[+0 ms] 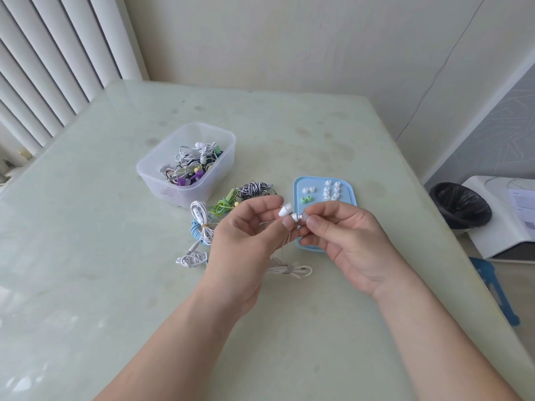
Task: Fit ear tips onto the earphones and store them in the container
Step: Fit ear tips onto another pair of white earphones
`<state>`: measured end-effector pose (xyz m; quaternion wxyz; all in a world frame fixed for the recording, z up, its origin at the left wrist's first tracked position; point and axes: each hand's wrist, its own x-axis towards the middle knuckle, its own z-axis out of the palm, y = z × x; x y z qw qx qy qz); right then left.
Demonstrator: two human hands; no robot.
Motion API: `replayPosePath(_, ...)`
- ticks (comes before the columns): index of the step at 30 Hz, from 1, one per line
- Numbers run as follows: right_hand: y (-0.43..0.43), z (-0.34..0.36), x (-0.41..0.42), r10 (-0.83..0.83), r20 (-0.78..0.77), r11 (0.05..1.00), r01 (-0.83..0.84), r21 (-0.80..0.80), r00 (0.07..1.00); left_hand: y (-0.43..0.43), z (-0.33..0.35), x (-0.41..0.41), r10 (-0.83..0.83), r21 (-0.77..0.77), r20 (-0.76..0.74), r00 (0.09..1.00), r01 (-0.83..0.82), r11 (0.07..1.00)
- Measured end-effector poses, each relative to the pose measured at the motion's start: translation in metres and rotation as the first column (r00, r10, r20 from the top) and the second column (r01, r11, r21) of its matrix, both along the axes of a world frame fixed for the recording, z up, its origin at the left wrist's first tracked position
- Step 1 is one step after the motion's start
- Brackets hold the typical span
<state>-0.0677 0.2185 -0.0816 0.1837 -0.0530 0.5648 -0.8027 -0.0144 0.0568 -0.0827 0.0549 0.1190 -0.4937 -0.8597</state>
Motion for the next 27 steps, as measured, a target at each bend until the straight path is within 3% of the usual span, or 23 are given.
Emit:
replayPosePath(8,-0.002,-0.002,0.002,-0.054,0.004,0.998,0.054,0.025,0.999,0.002,-0.006,0.0,0.034,-0.121,-0.047,0.998,-0.039,0.992)
replayPosePath(27,-0.011,-0.003,0.007,-0.088,0.062,0.993,0.092,-0.074,0.994,0.006,-0.004,0.001,0.081,-0.168,-0.052,0.995,-0.088,0.982)
